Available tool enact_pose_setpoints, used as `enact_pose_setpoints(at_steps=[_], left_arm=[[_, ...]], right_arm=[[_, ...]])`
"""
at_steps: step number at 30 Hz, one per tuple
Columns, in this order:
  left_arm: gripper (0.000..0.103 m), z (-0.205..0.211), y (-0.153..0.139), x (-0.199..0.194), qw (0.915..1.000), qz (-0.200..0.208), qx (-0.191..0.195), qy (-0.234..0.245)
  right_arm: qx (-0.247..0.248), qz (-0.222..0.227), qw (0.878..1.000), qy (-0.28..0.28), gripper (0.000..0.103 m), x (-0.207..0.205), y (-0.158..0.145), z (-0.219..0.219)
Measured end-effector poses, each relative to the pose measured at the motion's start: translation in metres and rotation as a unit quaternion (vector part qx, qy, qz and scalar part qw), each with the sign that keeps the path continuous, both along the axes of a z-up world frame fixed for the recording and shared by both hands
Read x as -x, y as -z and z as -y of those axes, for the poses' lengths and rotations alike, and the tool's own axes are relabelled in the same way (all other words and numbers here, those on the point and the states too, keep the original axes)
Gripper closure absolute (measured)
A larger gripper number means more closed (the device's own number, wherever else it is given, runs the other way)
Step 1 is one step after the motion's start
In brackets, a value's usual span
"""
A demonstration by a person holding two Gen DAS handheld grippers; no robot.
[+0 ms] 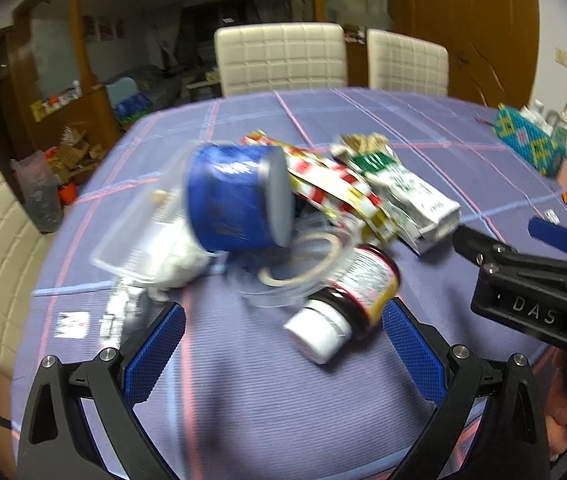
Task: Collect trash
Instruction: 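Grasp the brown jar with the left gripper while the right gripper reaches for the white-green bag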
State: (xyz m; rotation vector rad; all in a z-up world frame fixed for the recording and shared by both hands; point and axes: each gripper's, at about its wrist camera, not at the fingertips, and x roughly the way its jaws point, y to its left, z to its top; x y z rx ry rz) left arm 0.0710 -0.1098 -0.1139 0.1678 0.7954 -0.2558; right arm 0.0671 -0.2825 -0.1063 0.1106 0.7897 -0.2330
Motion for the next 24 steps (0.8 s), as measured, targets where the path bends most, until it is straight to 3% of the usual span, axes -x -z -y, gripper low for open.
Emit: enact_pose_setpoints(at_steps=[7, 13, 15, 16, 17, 18, 19, 24], left_arm=[[0.006, 0.025, 0.018, -0.026, 0.9985, -0.05, -0.016, 0.019], [0.013, 0.008, 0.023, -0.044, 0.9945, -0.09, 0.051, 0.012], [0.027, 0.006, 0.021, -0.044, 0.9956, -0.081, 0.045, 0.008], [0.031, 0.006, 0.022, -0.044, 0.9962, -0.077, 0.041, 0.006], [0.041, 0.006, 0.021, -0.044, 0.9965, -0.074, 0.039, 0.006], [0.051, 0.007, 0.021, -0.043, 0.997, -0.069, 0.034, 0.005], [0.051, 0.004, 0.02, -0.042, 0.9971, -0.069, 0.032, 0.005], [0.053, 0.0, 0.02, -0.043, 0.9967, -0.073, 0.036, 0.009]], right_arm=[[-0.008, -0.008, 1.0, -0.023, 0.004, -0.018, 0.003, -0.003], [-0.026, -0.034, 0.998, -0.045, 0.005, -0.043, 0.014, -0.009], [-0.036, -0.045, 0.997, -0.052, 0.011, -0.05, 0.02, -0.011], [-0.042, -0.051, 0.996, -0.056, 0.02, -0.052, 0.023, -0.012], [-0.05, -0.059, 0.995, -0.061, 0.032, -0.055, 0.026, -0.012], [-0.055, -0.066, 0.994, -0.063, 0.037, -0.057, 0.029, -0.013], [-0.046, -0.06, 0.995, -0.06, 0.043, -0.056, 0.029, -0.015], [-0.051, -0.053, 0.995, -0.07, 0.046, -0.049, 0.03, -0.022]])
